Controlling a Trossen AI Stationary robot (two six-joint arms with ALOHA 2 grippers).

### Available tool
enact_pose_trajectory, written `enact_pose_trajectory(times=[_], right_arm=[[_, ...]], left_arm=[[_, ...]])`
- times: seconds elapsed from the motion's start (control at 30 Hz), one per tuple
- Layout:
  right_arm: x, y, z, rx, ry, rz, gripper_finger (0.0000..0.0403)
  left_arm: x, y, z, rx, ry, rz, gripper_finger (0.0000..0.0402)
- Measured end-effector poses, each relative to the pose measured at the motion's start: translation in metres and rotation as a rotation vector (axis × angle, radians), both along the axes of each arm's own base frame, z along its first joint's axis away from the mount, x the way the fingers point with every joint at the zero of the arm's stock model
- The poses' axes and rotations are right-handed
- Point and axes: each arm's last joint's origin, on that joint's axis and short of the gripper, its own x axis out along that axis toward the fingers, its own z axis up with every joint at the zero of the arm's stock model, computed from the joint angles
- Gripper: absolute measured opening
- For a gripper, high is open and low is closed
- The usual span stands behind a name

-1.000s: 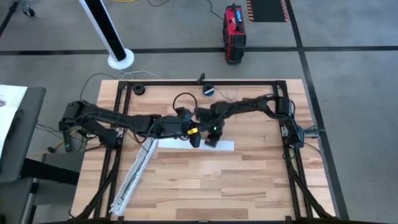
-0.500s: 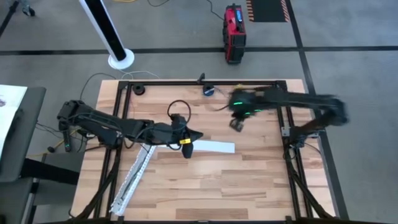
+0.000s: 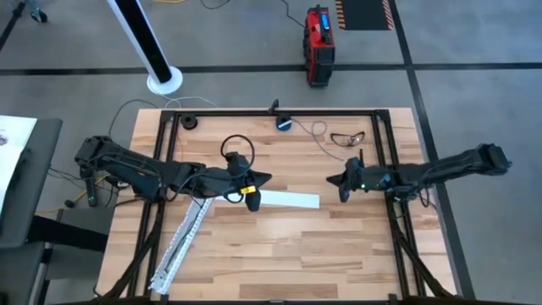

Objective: Ziptie cables
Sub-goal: Close the white cable duct

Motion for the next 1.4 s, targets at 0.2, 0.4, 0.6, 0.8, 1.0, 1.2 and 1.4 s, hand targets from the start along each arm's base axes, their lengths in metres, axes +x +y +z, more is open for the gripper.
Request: enact_pose_trajectory(times=[0.2, 0.4, 0.6, 0.8, 1.0, 1.2, 1.4], right_arm=[[0.001, -0.001, -0.029, -0.148, -0.007, 0.055, 0.0021], [0.019, -0.010, -0.026, -0.187, -0.173, 0.105, 0.0110], [0.066, -0.026, -0.005, -0.282, -0.261, 0.163, 0.0208], [0.127, -0.035, -0.009, -0.273, -0.168, 0.267, 0.0230], [0.163, -0.028, -0.052, -0.253, -0.211, 0.262, 0.0210], [0.206, -0.025, -0.061, -0.152, -0.261, 0.362, 0.0219], [0.245, -0.020, -0.044, -0.301, -0.091, 0.465, 0.0222]], left_arm=[[-0.003, 0.001, -0.010, 0.011, 0.100, 0.024, 0.0000], [0.003, 0.004, -0.035, 0.061, 0.258, 0.040, 0.0000], [0.011, 0.007, -0.067, 0.041, 0.391, -0.058, 0.0023], [0.001, 0.008, -0.076, 0.075, 0.492, -0.087, 0.0083], [-0.026, 0.014, -0.087, 0.220, 0.763, -0.007, 0.0109], [-0.065, 0.019, -0.105, 0.138, 0.805, 0.026, 0.0109], [-0.115, 0.018, -0.107, 0.026, 0.629, 0.140, 0.0110]])
